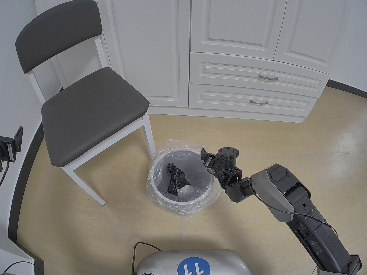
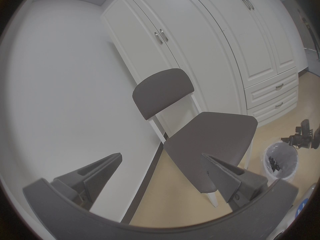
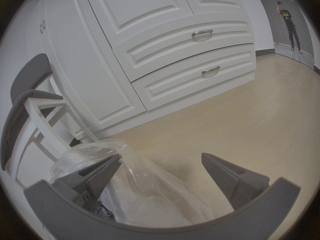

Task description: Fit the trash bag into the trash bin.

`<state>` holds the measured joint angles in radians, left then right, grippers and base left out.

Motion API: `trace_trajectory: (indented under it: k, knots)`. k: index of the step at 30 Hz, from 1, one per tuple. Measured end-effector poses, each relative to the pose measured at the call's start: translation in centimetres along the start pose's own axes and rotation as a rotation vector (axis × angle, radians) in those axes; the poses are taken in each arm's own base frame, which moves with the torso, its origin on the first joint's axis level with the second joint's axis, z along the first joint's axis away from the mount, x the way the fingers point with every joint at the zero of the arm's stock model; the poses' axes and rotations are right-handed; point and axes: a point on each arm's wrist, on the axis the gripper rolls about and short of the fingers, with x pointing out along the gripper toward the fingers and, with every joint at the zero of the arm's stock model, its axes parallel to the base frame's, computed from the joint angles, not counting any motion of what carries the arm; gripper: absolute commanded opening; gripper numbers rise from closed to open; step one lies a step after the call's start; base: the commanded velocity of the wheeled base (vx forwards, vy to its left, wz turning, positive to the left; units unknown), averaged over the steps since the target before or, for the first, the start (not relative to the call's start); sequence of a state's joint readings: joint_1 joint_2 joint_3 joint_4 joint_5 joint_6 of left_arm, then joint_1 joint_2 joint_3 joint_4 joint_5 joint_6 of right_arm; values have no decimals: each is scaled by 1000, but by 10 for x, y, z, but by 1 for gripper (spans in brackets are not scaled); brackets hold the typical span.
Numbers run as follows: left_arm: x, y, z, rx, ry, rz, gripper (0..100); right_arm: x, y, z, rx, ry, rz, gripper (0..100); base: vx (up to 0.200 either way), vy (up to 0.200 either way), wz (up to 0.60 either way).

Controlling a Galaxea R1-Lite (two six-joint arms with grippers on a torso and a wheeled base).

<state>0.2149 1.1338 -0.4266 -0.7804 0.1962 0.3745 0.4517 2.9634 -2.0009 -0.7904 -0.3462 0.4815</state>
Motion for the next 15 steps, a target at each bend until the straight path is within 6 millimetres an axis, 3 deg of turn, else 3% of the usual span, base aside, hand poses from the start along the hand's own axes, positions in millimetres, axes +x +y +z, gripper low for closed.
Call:
trace_trajectory:
  k: [9,15]
  knots:
    - [0,0,0,0,0,0,100,-7,-2,7,2,104,-46,100,0,0,0]
    - [0,0,0,-1,0,0,100,-33,-2,-4,-35,255,-31,100,0,0,0]
